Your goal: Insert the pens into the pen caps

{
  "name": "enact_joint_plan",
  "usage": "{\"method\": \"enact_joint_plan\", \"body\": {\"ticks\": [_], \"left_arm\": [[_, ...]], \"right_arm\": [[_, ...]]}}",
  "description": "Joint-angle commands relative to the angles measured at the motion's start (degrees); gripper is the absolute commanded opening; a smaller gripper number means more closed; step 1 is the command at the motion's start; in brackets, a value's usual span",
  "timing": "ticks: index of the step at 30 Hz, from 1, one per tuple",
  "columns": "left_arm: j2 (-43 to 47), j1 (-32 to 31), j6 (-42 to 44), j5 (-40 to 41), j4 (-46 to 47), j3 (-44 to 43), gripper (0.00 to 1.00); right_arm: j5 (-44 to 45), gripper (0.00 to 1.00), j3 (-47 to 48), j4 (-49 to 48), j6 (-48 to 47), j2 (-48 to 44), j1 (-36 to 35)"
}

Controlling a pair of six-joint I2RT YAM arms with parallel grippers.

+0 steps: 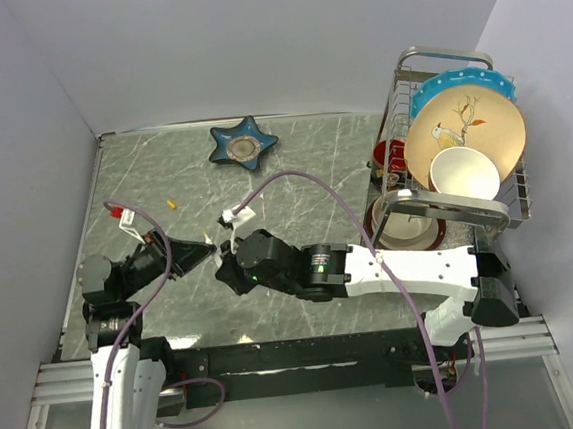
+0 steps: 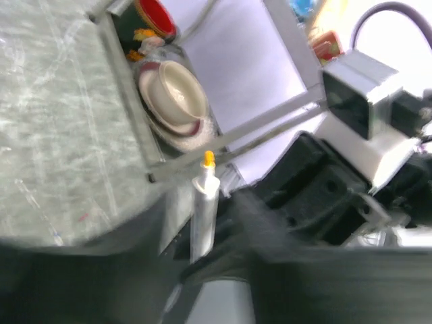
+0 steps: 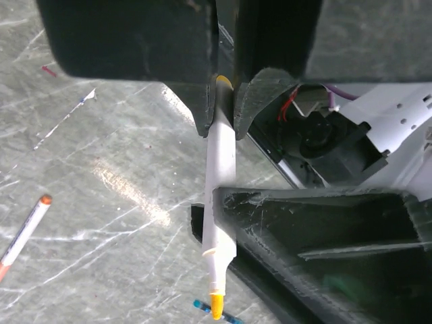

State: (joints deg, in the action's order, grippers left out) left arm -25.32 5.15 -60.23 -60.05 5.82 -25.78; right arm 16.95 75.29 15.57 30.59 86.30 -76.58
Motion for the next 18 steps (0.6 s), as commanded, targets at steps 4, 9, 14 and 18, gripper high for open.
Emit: {"method": "enact_joint_plan", "body": {"ticks": [4, 9, 14, 18], "left_arm": [[-4.01, -0.31, 8.1, 15.13, -17.76, -8.75, 0.84], [-16.05, -0.31, 12.5, 27.33, -28.84, -16.13, 0.81], [-31.61, -0.23, 17.85, 41.05, -28.68, -24.29, 0.79], [-43.82, 0.21, 23.65, 45.9, -26.22, -31.69, 0.69]], "right_arm": [[3.17, 0.0, -2.5, -1.17, 1.75, -4.65, 0.81], [4.32, 0.0, -6.28, -0.37, 2.9, -8.86, 0.81], [4.32, 0.0, -11.47, -1.16, 1.32, -15.44, 0.64], [3.62, 0.0, -15.34, -2.73, 0.88, -20.37, 0.46]]}}
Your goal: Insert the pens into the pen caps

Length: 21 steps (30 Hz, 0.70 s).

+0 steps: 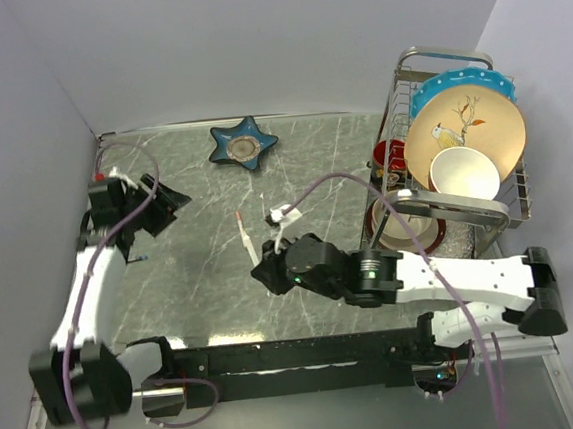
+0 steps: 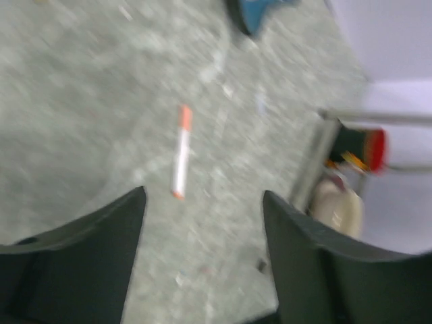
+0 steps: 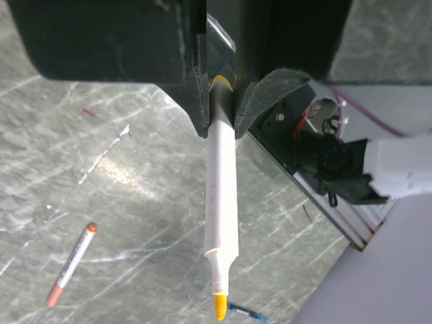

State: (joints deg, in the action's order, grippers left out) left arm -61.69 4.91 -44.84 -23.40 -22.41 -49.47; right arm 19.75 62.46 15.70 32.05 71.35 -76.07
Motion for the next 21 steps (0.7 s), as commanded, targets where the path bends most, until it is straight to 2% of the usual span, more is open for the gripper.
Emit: {"method": "enact_joint_plan", "body": {"ticks": [1, 3, 4, 6, 9, 15, 19, 21], "left_arm": [[-12.44, 0.45, 9.5, 9.77, 2.81, -9.57, 0.63], [-18.09, 1.68, 11.61, 10.48, 3.43, -15.19, 0.37], [-23.68, 2.29, 12.14, 9.09, 3.43, -17.13, 0.16], [-29.34, 4.05, 12.67, 3.56, 2.9, -23.72, 0.02], [-38.13, 4.32, 14.16, 2.3, 3.17, -30.93, 0.01], [-54.29, 4.23, 19.87, 6.78, -2.98, -44.91, 0.01], [-58.28, 4.23, 21.81, 12.57, -7.11, -49.66, 0.01], [-58.11, 4.23, 22.25, 13.64, -6.42, -48.53, 0.01]], "right_arm": [[-0.23, 0.0, -3.91, -4.18, -0.68, -6.22, -0.21], [-1.64, 0.0, -4.97, -5.24, -0.94, -8.24, -0.48], [-2.34, 0.0, -5.76, -6.2, -1.11, -8.86, -0.65], [-3.13, 0.0, -6.21, -6.65, -1.82, -9.83, -0.92], [-4.01, 0.0, -6.21, -6.83, -3.05, -10.79, -1.27], [-4.63, 0.0, -6.91, -7.88, -4.54, -11.94, -1.18], [-4.81, 0.0, -7.08, -8.06, -5.16, -12.29, -1.18], [-4.81, 0.0, -7.26, -8.14, -5.33, -12.38, -1.27]]}}
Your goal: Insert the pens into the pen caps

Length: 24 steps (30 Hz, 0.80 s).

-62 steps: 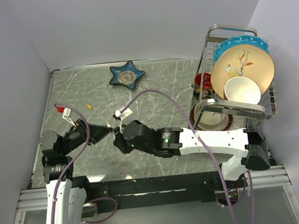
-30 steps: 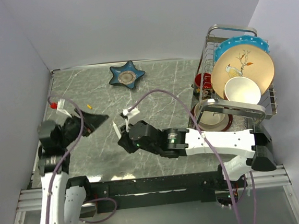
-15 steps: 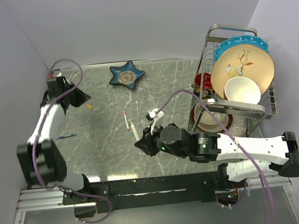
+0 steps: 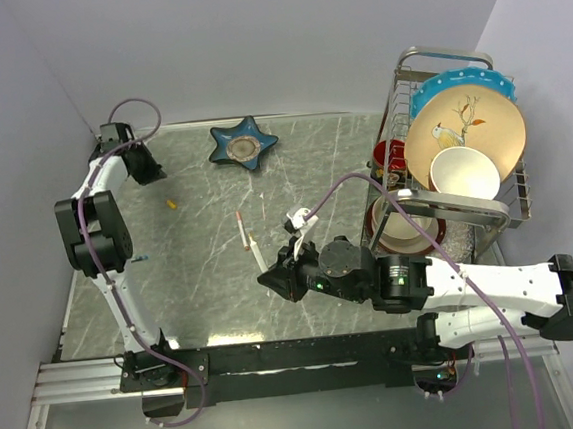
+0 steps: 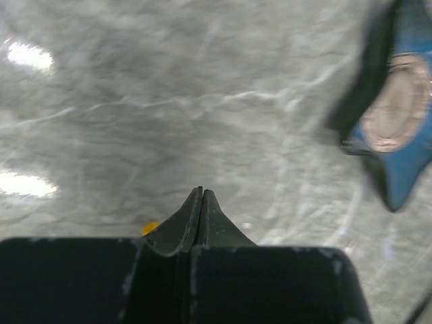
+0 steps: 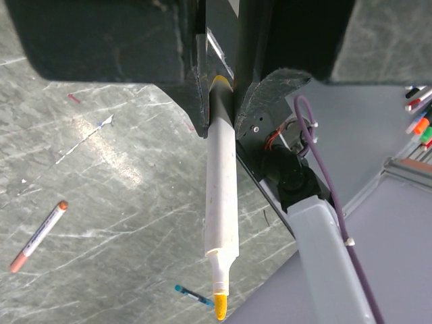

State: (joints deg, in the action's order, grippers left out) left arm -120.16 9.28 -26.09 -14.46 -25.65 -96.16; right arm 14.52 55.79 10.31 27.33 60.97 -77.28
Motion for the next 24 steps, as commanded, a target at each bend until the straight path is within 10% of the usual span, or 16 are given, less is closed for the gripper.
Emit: {"method": "enact_joint_plan", "body": {"ticks": [1, 24], "left_arm": [[0.28, -0.14, 3.24, 5.83, -2.4, -0.79, 0.01], [-3.42, -0.66, 4.38, 5.14, -3.27, 2.81, 0.01]], "right_arm": [[0.42, 0.0, -0.68, -3.01, -0.7, -2.26, 0.02], [0.94, 0.0, -3.85, -3.63, 0.18, -5.33, -0.07]]}}
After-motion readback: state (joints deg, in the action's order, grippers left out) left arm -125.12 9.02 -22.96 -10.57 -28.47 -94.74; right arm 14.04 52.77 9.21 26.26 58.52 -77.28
